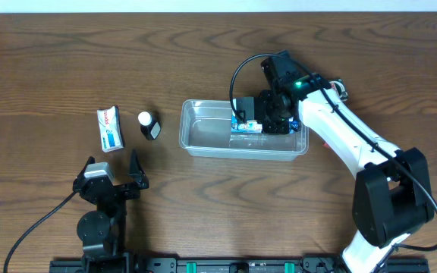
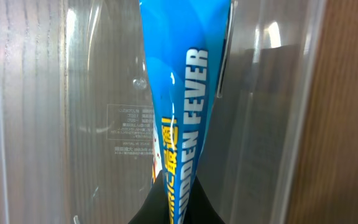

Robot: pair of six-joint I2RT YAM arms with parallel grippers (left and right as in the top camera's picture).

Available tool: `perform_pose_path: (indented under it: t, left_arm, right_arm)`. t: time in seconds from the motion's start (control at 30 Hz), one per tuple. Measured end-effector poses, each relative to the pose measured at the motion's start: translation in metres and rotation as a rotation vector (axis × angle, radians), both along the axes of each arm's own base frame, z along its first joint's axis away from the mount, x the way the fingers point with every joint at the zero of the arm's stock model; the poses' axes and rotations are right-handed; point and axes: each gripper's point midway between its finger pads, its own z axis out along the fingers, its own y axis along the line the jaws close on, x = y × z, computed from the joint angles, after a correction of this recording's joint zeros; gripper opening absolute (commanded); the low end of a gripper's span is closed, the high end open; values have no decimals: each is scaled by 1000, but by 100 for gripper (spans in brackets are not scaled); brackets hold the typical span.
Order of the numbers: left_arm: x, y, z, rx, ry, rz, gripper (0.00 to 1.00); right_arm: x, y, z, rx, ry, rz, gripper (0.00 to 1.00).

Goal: Pack container
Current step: 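Lower the blue box upright into the container's right side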

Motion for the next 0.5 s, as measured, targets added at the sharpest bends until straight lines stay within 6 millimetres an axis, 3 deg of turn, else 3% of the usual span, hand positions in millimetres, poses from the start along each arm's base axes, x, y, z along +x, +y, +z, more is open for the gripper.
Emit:
perform_pose_path:
  t: [0.1, 0.5]
  left_arm:
    - [0, 0, 0, 0, 0, 0, 98]
    - [0, 0, 0, 0, 0, 0, 98]
  right_arm:
    - [-1, 0, -9, -9, 19, 3, 1]
    - [4, 2, -10, 0, 7, 0, 1]
